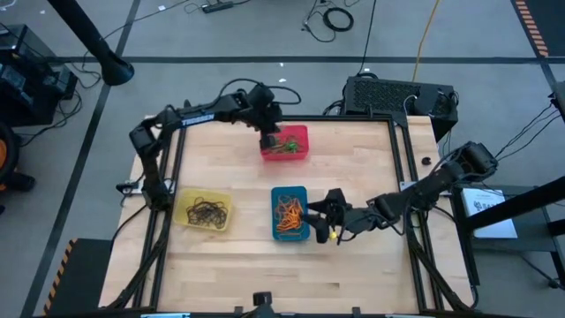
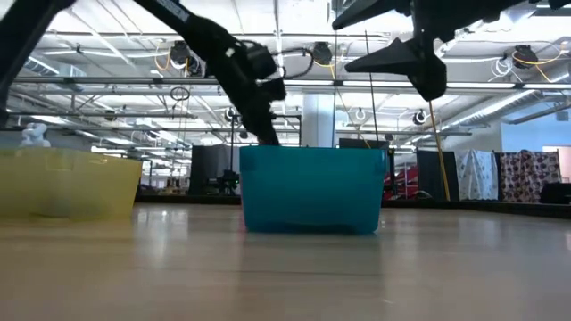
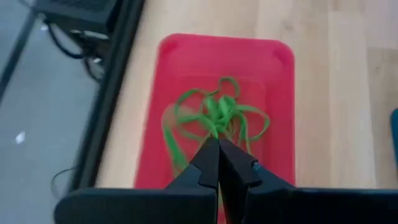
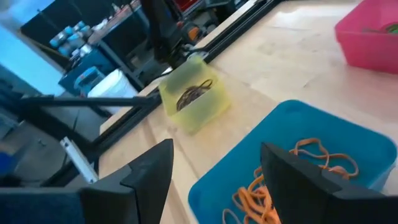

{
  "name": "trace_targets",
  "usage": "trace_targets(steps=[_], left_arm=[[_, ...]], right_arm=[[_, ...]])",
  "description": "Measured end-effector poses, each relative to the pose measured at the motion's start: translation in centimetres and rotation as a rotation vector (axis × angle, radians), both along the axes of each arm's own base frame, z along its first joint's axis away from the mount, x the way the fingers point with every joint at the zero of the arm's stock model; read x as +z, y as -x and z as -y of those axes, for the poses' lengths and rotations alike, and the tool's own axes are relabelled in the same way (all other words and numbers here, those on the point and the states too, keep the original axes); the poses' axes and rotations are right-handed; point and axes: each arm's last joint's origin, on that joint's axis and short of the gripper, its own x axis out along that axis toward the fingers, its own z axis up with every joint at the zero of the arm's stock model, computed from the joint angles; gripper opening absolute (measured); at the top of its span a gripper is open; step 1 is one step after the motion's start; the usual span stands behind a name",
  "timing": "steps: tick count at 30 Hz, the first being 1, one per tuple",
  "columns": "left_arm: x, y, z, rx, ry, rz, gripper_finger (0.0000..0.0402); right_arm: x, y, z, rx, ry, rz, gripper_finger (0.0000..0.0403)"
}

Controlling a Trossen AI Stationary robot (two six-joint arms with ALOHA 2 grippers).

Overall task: Sort rubber bands into baskets
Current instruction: Put the green rubber band into the red bin, then return to Home Position

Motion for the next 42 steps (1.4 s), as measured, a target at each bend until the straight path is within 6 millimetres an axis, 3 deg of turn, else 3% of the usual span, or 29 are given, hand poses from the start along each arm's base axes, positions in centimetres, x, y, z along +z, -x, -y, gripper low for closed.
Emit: trace_targets(steps=[8,14,22,25,31,38,42], left_arm=[[-2.7,-1.1,0.0,-0.02,0.045,-0.049,0.0013],[-2.7,-1.4,0.2,-0.027,0.041,-0.043,0.0055],[-2.6,-1.3,0.2,0.062,0.103,-0.033,0.0104],[-1.0,-0.7,0.3,0.099,0.154,0.016,0.0106],[4.5,1.6,1.3,0.122,0.154,0.151,0.0107],[11.1,5.8,4.1,0.103,0.079,0.287,0.0107],[13.3,8.8,6.1,0.095,0.041,0.352,0.0107]], right_arm=[[0.1,-0.7,2.1,-0.059,0.068,-0.011,0.0232],[0.7,-1.4,5.0,-0.111,0.16,-0.011,0.0232],[2.9,-0.6,9.8,0.034,0.321,-0.041,0.0232],[3.8,0.1,11.2,0.08,0.322,-0.027,0.0232],[6.3,2.3,13.0,0.092,0.379,0.033,0.0232],[8.7,5.3,14.2,0.029,0.437,0.082,0.0232],[9.8,7.3,14.3,0.005,0.439,0.1,0.0222]])
